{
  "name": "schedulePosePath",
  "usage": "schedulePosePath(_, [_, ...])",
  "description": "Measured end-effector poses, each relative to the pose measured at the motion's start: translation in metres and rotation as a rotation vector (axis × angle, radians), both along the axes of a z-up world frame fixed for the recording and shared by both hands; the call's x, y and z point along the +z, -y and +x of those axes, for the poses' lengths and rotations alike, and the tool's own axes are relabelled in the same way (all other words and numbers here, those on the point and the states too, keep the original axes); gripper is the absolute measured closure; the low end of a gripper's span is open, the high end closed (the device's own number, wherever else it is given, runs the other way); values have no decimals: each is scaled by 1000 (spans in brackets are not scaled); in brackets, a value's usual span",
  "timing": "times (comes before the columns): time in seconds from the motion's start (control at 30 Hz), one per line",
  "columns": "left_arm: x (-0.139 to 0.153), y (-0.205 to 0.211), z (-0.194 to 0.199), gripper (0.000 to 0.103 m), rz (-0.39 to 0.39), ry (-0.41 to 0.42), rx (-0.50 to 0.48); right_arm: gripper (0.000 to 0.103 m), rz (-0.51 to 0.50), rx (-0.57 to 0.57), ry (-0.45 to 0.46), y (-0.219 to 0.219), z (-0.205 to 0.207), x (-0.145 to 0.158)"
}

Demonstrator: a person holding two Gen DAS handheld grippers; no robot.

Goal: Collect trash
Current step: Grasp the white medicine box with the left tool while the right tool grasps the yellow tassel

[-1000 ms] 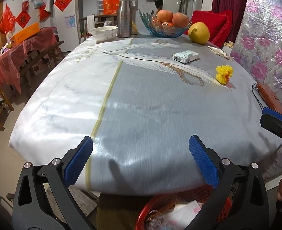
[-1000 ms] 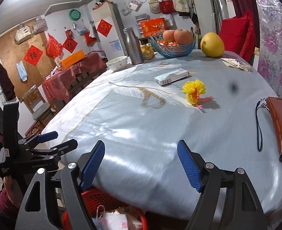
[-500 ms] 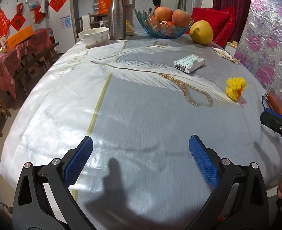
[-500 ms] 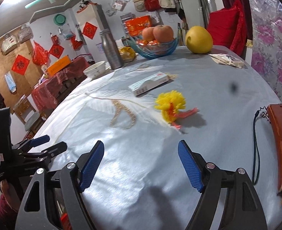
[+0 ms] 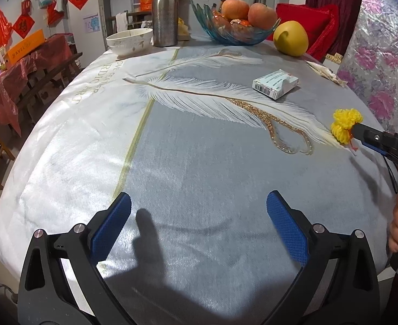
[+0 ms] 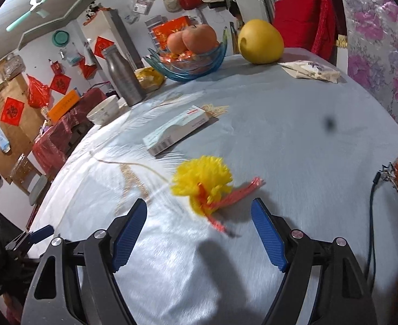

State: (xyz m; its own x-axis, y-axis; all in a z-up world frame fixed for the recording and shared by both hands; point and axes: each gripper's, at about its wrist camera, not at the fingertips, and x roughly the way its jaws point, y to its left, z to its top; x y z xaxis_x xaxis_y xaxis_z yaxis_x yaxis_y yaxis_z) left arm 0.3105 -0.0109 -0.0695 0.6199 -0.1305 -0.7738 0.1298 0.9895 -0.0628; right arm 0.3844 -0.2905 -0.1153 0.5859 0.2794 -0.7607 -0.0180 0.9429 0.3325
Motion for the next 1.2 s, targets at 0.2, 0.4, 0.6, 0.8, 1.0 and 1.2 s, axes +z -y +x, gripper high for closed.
schedulePosePath(0.2, [5,5,19,7,2,-9,-20,28,-1,-18,-1,2,16,-5])
schedulePosePath(0.4, [18,27,47,7,39,28,-68,73,62,-11,-34,8,22,-14])
schedulePosePath(0.6, [29,65,89,7,62,55,-136,73,104,-31,-2,14,18,-12])
schedulePosePath(0.8, [31,99,139,7,74,67,-189,73,106,-34,-13,14,18,-13])
schedulePosePath(1.0, [13,124,176,7,63,-6,-241,72,111,-36,-16,15,19,-15])
schedulePosePath(1.2, [-7,140,192,10,103,-40,-270,72,122,-40,-13,18,18,-15])
